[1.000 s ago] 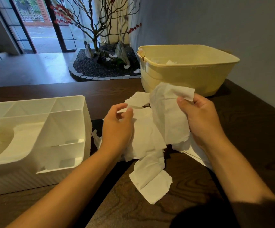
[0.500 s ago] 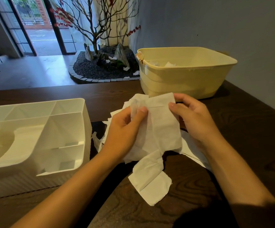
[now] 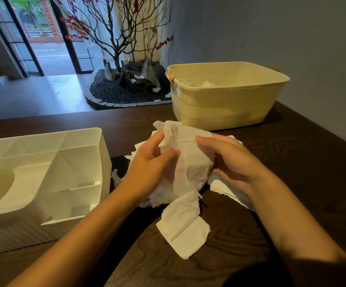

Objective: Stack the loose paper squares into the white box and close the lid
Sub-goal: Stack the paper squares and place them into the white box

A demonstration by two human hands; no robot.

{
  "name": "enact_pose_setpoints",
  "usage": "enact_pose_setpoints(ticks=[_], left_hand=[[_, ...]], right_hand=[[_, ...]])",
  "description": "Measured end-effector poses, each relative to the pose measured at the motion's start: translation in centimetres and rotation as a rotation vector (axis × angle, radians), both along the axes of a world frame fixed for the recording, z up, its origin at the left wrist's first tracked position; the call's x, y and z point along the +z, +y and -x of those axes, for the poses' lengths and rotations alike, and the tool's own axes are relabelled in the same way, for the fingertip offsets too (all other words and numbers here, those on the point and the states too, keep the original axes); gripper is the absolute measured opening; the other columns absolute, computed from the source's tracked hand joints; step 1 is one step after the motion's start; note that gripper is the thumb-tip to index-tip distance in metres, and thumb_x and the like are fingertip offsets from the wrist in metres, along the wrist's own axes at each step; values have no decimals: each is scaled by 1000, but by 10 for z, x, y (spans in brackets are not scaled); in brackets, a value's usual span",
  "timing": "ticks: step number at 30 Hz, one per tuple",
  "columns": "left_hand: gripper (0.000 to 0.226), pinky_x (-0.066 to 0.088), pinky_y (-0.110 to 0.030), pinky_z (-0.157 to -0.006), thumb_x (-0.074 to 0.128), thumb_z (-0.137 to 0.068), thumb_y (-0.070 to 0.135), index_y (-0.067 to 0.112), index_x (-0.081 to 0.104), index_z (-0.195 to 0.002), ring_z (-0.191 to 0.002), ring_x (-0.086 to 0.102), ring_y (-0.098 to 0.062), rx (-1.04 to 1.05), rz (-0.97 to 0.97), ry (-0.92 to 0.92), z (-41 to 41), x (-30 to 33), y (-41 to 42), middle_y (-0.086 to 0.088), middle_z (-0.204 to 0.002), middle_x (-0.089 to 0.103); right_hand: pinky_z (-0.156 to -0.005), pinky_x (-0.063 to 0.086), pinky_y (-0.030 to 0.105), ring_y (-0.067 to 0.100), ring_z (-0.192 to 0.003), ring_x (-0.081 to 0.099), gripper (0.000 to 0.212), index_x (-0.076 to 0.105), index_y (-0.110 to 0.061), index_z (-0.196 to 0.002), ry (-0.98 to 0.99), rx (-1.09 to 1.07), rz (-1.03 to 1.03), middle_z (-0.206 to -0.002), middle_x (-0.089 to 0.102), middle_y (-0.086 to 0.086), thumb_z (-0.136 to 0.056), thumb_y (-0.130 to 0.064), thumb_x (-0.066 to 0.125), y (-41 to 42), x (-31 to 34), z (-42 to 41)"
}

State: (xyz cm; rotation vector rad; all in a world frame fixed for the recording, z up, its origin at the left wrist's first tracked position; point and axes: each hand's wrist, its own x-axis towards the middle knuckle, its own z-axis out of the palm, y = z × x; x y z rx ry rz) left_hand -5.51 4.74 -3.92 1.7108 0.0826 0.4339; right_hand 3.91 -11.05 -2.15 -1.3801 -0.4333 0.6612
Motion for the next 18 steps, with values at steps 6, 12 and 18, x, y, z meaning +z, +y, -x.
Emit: enact_pose_setpoints(ticks=[6, 12, 18], left_hand=[[25, 56, -52, -89, 56, -98, 22, 22, 69, -119, -99, 71, -30, -38, 89, 181, -2, 2, 4, -7, -108, 75], [21, 52, -20, -62, 55, -102, 27, 15, 72, -103, -78, 64, -15, 84, -51, 61, -4, 15, -5, -10, -93, 69], [14, 56, -45, -87, 59, -98, 17, 11, 72, -99, -102, 70, -30, 103, 153, 70, -3, 15, -12, -12, -103, 74]], right_hand=[[-85, 49, 38, 23, -98, 68, 24, 73, -12, -110, 58, -87, -118, -104, 74, 7, -90, -5, 63, 1, 1, -5], [-70, 56, 24, 9, -89, 67, 39, 54, -18, -112, -326, -443, 12, -104, 68, 1, -82, -15, 79, 4, -3, -2], [-87, 57, 45, 11, -100, 66, 32, 67, -28, -108, -561, -336, 241, -103, 72, -11, -79, -40, 78, 11, -13, 10]])
